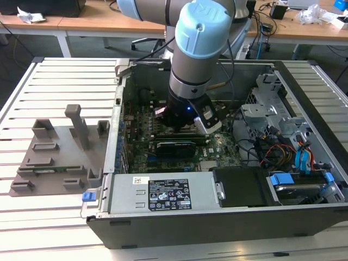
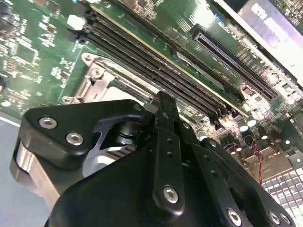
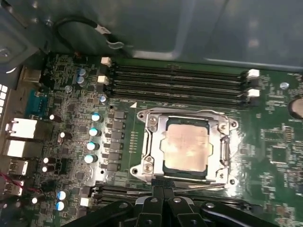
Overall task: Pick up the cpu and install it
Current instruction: 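Install the second cpu locking lever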
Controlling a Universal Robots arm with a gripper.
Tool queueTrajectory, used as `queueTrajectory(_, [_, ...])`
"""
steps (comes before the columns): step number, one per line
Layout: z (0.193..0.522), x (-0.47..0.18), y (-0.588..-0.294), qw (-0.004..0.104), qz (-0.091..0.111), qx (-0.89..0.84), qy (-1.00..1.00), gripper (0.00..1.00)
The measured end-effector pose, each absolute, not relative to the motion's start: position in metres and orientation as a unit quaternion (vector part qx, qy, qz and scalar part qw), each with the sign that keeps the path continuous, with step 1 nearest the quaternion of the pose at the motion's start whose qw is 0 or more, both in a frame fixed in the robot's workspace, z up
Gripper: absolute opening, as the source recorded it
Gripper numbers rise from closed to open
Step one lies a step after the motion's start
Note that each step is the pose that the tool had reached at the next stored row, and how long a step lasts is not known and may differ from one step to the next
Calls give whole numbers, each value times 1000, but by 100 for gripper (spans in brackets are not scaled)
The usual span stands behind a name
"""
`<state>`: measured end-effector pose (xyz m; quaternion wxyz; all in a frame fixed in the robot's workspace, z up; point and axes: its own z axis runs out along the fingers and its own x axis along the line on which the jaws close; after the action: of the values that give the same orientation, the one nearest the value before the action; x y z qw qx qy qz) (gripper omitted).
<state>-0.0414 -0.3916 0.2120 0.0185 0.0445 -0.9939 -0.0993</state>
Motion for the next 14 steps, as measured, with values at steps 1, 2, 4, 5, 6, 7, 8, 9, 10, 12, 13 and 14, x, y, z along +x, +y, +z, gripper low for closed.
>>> queueTrajectory(1, [211,-43,-392,19,-99,45,-994,11])
queueTrajectory(2, [210,-47,-392,19,-99,45,-994,11])
queueTrajectory(4, [209,-55,-392,19,-99,44,-994,11])
queueTrajectory(5, [209,-59,-392,18,-99,44,-994,11])
queueTrajectory(6, [208,-62,-392,18,-100,45,-994,11])
queueTrajectory(7, [208,-65,-391,18,-100,44,-994,11])
queueTrajectory(8, [207,-67,-391,19,-99,44,-994,11])
queueTrajectory(9, [206,-68,-389,19,-100,44,-994,11])
queueTrajectory(10, [204,-68,-387,19,-100,45,-994,11])
queueTrajectory(12, [201,-68,-383,19,-100,46,-994,11])
queueTrajectory(13, [199,-68,-380,19,-100,46,-994,11])
queueTrajectory(14, [198,-68,-379,19,-100,46,-994,11])
